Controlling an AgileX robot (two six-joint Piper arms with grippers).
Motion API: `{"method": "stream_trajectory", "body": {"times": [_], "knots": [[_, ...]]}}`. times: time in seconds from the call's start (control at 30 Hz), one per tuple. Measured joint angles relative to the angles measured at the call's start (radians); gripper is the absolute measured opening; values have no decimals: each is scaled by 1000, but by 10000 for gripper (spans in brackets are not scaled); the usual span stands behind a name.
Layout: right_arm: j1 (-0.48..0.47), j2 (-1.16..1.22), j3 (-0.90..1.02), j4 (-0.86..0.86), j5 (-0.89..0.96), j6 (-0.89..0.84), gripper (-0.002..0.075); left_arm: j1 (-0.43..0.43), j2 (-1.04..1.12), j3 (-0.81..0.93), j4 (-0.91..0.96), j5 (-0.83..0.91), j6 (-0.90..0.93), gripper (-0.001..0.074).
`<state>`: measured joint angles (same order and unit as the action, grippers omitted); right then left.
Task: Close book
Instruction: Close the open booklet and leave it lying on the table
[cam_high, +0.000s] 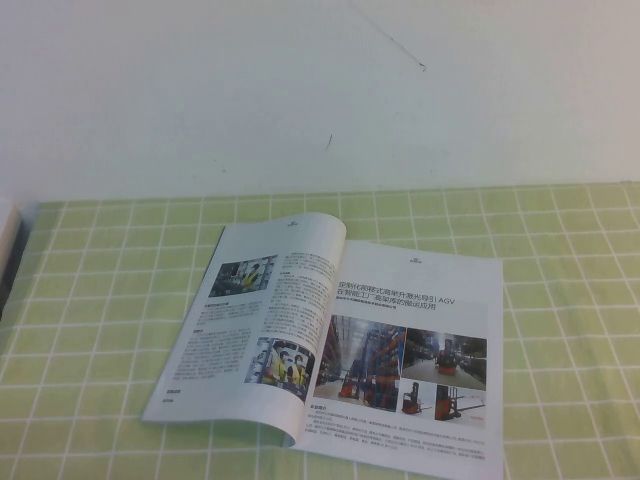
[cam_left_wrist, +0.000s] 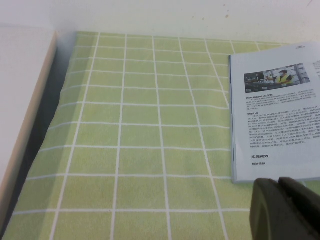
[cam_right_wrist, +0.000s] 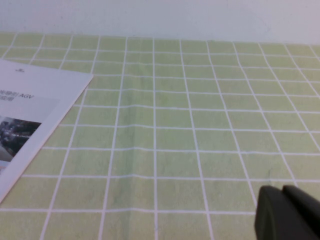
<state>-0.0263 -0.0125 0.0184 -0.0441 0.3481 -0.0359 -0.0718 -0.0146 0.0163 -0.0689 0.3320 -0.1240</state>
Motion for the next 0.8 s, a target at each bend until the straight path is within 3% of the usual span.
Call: {"method": "stream_trajectory", "body": {"times": [0.53, 0.8], "knots": [[0, 0, 0, 0, 0, 0, -3, 0, 0, 0, 0, 0, 0, -2], [0, 0, 0, -108, 0, 0, -3, 0, 0, 0, 56, -2, 4, -4]]}}
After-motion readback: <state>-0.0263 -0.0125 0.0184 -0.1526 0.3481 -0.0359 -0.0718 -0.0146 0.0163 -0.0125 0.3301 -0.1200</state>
